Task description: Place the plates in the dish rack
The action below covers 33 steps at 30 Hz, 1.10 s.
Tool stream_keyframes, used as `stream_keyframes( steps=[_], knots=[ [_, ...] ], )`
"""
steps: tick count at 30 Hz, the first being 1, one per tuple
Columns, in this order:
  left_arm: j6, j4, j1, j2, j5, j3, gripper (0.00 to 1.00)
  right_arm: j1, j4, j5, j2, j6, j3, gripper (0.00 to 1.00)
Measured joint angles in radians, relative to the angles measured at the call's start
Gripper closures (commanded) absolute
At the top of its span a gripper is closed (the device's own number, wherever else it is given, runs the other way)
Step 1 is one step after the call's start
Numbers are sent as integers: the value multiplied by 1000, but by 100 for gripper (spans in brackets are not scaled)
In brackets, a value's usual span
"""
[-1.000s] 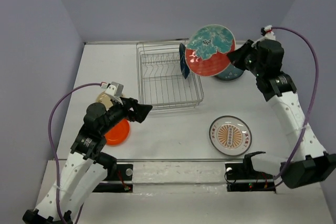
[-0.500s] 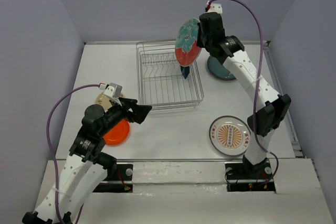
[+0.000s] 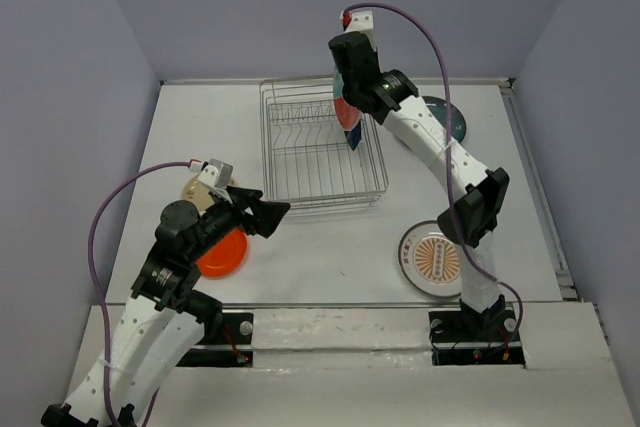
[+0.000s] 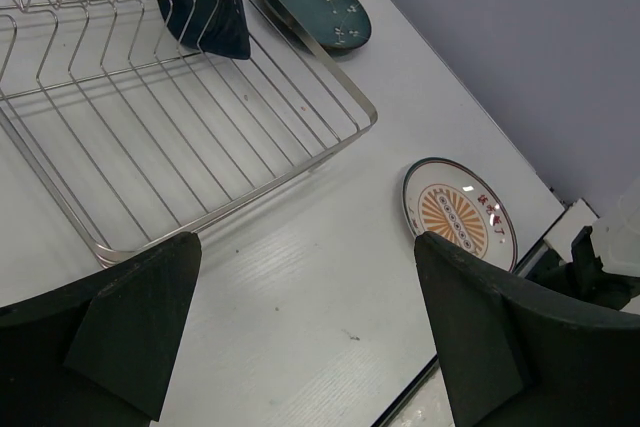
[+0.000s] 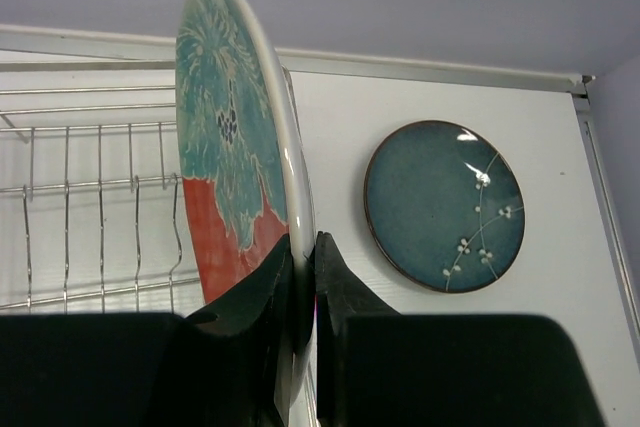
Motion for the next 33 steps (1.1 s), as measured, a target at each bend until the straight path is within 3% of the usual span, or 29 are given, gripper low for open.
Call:
stream_keyframes(
  steps=[17, 24, 33],
  knots=[
    [0, 0, -5, -1, -3, 0, 1, 41, 31, 70, 163, -10, 36, 93],
    [0, 0, -5, 0, -3, 0, 1, 41, 67, 50, 143, 60, -16, 65],
    [0, 0, -5, 2, -3, 0, 1, 43, 78, 9, 96, 105, -111, 50]
  ],
)
